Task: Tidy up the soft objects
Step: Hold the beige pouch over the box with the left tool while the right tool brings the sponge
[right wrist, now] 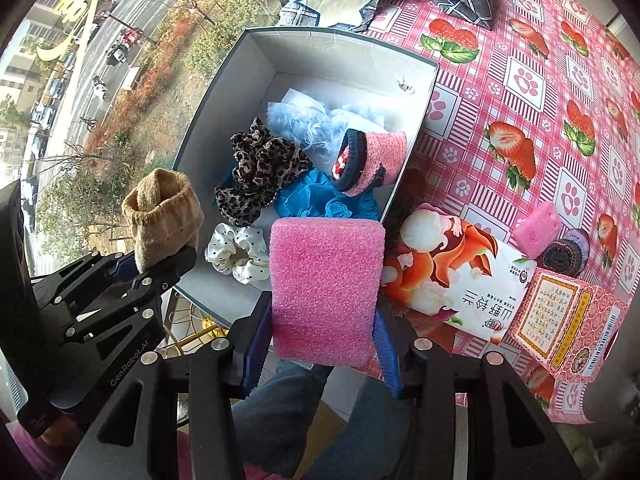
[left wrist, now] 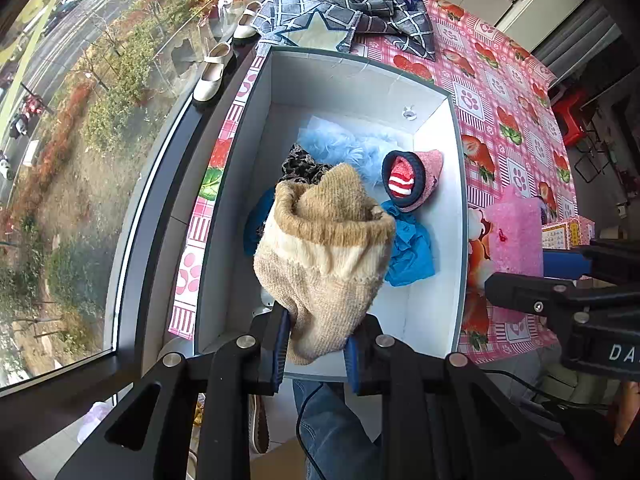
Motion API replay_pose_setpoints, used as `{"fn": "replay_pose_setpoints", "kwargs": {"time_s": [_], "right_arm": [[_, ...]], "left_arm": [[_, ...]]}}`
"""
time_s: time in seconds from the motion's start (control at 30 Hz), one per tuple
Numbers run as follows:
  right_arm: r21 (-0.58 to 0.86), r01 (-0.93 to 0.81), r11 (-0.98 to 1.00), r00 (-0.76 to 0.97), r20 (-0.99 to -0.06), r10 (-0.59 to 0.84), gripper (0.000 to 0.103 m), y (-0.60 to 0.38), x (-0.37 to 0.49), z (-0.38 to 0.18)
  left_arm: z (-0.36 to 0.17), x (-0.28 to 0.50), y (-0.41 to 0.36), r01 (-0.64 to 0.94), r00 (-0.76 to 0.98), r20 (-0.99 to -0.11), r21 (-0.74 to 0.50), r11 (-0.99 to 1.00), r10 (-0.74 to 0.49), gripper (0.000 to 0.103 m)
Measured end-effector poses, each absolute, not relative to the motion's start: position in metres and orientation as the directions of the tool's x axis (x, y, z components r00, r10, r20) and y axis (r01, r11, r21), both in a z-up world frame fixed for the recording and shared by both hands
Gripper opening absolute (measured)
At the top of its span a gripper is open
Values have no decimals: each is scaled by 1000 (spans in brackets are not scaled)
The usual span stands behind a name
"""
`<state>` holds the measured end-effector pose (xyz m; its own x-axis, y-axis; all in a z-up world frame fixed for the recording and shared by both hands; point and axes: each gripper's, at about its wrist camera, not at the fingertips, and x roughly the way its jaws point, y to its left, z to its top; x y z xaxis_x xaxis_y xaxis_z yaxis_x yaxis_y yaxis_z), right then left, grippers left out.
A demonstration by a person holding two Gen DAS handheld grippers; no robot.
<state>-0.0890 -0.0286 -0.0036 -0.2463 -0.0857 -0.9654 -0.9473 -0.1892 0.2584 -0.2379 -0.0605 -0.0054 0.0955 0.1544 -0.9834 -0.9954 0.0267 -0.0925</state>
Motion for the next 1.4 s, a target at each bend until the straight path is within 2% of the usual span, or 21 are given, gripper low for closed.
{"fn": "replay_pose_setpoints", "kwargs": {"time_s": [1.4], "right_arm": [[267, -949, -165, -253, -962, -101, 48, -33, -86, -7]], "left_arm": [[-7, -237, -64, -995, 100, -984, -96, 30, 148, 25]]}}
